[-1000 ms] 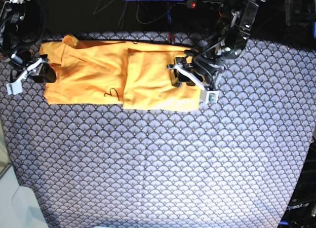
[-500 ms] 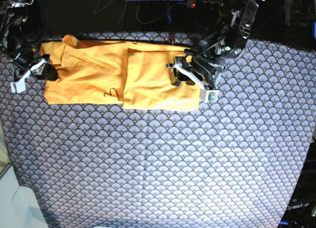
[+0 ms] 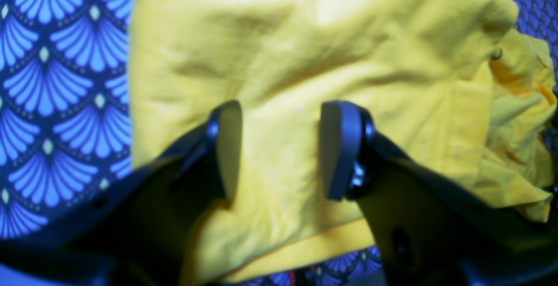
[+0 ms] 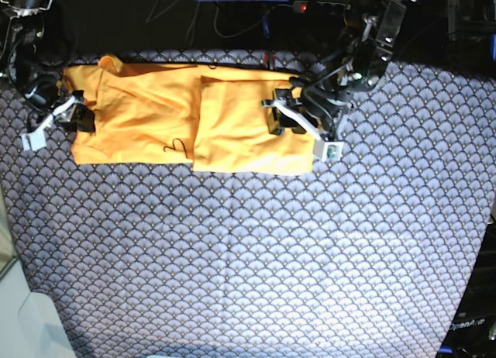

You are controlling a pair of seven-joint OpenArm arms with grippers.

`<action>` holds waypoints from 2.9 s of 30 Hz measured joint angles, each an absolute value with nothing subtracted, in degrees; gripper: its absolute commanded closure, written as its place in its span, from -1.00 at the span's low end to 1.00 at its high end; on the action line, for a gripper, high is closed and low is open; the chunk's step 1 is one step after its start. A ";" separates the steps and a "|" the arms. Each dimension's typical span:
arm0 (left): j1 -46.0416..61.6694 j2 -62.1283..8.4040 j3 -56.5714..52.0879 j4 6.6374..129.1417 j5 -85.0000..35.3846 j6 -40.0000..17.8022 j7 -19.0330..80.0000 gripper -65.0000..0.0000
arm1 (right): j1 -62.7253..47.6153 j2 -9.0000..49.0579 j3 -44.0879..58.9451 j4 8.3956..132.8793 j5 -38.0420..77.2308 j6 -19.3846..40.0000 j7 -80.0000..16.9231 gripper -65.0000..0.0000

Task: Fold the T-shirt properly
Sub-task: 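Release the folded end and hold the left gripper beside the shirt, then grasp the strip's end with the right gripper and lift it, then fold the lifted end over onto the shirt with the right gripper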

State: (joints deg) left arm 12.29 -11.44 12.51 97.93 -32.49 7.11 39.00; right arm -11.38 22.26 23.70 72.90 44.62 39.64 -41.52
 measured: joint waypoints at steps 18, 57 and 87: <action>10.09 -11.44 12.21 98.61 -32.93 7.33 39.20 0.11 | -11.64 21.43 23.77 72.75 44.18 39.66 -41.91 1.00; 13.13 -13.34 3.84 104.38 -33.08 7.38 39.72 0.11 | -15.14 20.25 1.45 108.51 42.26 39.38 -47.44 1.00; 18.26 -13.32 -10.28 102.21 -32.73 6.98 39.90 0.11 | 2.48 12.93 -19.55 106.63 42.59 39.42 -52.71 1.00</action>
